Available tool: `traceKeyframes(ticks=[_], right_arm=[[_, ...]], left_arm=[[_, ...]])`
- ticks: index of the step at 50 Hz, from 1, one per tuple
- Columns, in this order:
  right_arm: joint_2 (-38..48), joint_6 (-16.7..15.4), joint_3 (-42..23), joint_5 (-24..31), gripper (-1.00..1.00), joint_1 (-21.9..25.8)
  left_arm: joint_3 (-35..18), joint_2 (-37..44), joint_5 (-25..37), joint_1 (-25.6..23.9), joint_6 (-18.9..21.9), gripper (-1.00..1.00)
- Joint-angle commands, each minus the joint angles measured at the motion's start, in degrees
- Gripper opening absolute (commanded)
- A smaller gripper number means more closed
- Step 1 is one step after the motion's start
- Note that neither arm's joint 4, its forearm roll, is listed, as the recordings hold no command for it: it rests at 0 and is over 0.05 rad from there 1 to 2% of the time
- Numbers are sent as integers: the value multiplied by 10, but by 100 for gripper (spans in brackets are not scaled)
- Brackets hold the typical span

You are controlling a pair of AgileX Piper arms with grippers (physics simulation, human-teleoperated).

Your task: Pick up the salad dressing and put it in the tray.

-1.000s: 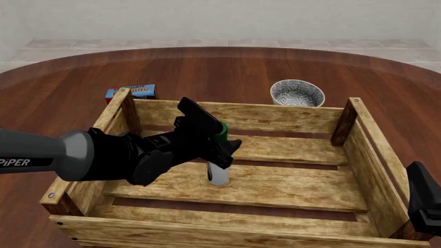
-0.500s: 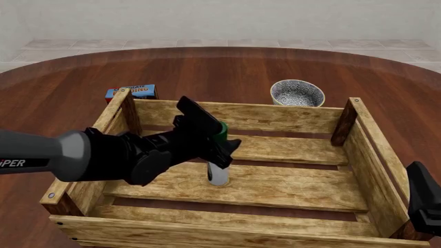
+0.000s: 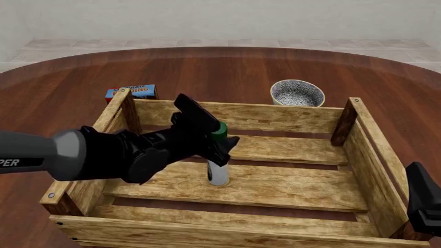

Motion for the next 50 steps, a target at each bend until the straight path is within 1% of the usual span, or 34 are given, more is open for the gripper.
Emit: traceKeyframes(ticks=[1,21,50], right_arm=[[0,0,-1,1,100,1],[0,-1,1,-1,100,1],[0,-1,-2,3,100,2]], left_arm=[[-1,-5,2,2,2,100],[-4,-15,9,3,5,100],[-17,-41,35,2,10,100]])
